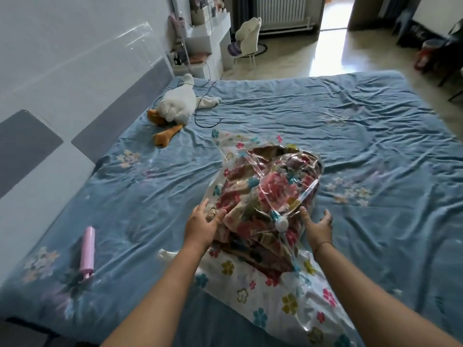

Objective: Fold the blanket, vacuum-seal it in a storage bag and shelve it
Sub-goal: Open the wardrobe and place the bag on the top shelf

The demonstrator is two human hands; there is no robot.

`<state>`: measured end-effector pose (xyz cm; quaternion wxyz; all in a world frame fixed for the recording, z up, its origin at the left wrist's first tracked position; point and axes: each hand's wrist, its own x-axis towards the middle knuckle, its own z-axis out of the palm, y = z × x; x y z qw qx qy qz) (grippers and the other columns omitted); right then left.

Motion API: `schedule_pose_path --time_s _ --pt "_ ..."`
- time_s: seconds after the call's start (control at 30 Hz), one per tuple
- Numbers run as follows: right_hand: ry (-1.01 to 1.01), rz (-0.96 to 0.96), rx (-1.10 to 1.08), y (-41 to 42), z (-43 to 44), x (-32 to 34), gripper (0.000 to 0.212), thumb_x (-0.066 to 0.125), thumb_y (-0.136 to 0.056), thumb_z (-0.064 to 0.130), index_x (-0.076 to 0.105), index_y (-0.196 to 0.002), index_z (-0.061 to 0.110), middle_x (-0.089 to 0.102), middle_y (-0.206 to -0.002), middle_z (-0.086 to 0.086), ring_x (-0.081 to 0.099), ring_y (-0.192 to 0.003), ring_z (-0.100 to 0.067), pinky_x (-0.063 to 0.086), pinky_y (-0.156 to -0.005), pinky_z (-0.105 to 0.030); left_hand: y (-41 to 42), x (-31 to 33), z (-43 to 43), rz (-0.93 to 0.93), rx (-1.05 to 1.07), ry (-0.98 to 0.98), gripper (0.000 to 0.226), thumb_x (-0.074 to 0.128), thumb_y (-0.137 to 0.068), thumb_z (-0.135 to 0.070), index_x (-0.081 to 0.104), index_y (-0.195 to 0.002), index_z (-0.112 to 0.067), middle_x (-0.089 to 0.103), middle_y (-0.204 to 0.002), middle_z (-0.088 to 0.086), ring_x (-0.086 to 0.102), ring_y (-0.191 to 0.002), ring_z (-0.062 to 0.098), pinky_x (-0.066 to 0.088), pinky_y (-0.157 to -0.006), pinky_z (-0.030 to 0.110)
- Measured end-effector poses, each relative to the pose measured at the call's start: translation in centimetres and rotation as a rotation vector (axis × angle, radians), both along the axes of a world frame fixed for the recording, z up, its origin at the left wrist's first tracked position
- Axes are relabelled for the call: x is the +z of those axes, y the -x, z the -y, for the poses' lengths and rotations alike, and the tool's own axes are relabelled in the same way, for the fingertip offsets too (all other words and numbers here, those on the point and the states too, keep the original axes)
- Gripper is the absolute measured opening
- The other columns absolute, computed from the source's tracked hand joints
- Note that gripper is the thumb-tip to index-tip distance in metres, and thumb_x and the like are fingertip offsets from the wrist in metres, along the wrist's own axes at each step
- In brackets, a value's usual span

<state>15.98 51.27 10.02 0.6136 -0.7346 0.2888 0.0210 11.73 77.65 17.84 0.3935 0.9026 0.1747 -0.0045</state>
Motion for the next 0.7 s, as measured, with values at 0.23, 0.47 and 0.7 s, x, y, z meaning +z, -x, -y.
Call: schedule_pose_path --time_s 0.23,0.47,0.7 --pt "0.076 -0.137 -0.001 -4.7 -0.4 -3.4 0.102 0.065 -0.081 0.057 0.009 -0.154 0.013 0.018 -0.158 -0.019 0.021 -0.145 -0.036 0.024 -0.117 -0.053 -7.3 -4.3 -1.0 -0.120 0.012 0.049 0.071 0.062 -0.088 -0.046 0.038 -0.146 -0.013 0.043 -0.147 0.012 0.046 -0.132 0.027 0.039 -0.108 0.038" --pt "0.159 -0.243 -0.030 -9.1 -1.4 -6.5 0.114 0.064 -0.075 0.067 0.003 -0.155 0.015 0.013 -0.160 -0.017 0.020 -0.145 -0.036 0.025 -0.115 -0.055 -14.4 -9.1 -1.1 -0.176 -0.005 0.124 0.072 0.061 -0.089 -0.047 0.037 -0.147 -0.012 0.039 -0.149 0.012 0.041 -0.135 0.028 0.033 -0.110 0.037" --pt "0.205 -0.409 -0.096 -14.2 -2.7 -11.4 0.125 0.060 -0.071 0.076 -0.001 -0.154 0.006 0.022 -0.156 -0.022 0.027 -0.143 -0.037 0.027 -0.115 -0.052 -21.3 -15.4 -1.8 -0.260 0.000 0.144 0.096 0.046 -0.077 -0.071 0.027 -0.151 -0.013 0.031 -0.155 0.014 0.032 -0.141 0.031 0.028 -0.115 0.046"
